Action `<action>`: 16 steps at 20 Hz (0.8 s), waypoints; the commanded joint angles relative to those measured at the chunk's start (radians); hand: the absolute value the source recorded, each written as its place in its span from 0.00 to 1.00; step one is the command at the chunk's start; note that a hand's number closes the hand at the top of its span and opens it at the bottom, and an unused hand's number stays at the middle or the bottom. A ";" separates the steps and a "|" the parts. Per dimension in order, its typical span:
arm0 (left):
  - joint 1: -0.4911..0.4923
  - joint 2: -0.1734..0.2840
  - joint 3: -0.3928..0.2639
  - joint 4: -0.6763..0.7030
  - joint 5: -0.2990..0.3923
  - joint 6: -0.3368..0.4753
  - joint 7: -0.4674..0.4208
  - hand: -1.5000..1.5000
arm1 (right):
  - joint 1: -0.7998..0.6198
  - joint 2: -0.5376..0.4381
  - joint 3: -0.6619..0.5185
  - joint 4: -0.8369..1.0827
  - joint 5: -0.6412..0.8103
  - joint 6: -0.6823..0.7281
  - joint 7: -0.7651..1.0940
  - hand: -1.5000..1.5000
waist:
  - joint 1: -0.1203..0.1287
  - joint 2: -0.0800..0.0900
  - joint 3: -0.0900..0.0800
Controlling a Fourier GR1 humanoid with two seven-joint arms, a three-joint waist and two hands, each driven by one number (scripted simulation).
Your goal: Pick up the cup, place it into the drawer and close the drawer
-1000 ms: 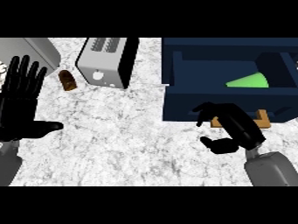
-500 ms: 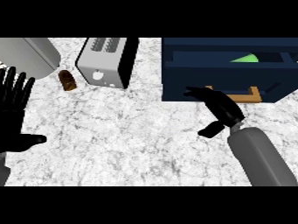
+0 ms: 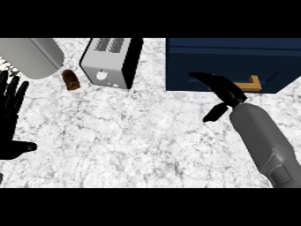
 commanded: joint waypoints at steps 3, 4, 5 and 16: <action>0.011 -0.019 -0.001 0.031 -0.021 -0.041 -0.012 0.00 | -0.156 -0.100 -0.067 0.230 -0.001 0.038 -0.058 0.00 | 0.022 0.021 0.004; -0.007 -0.031 -0.009 0.033 -0.018 -0.048 -0.008 0.00 | -0.166 -0.085 -0.074 0.260 -0.001 0.020 -0.062 0.00 | 0.024 0.024 0.004; -0.019 -0.007 -0.002 -0.008 -0.014 -0.033 0.018 0.00 | -0.171 -0.097 -0.079 0.279 -0.001 0.023 -0.061 0.00 | 0.036 0.027 0.005; -0.065 -0.034 0.001 0.090 -0.054 -0.066 -0.022 0.00 | -0.269 -0.160 -0.105 0.360 -0.009 0.054 -0.086 0.00 | 0.051 0.040 0.004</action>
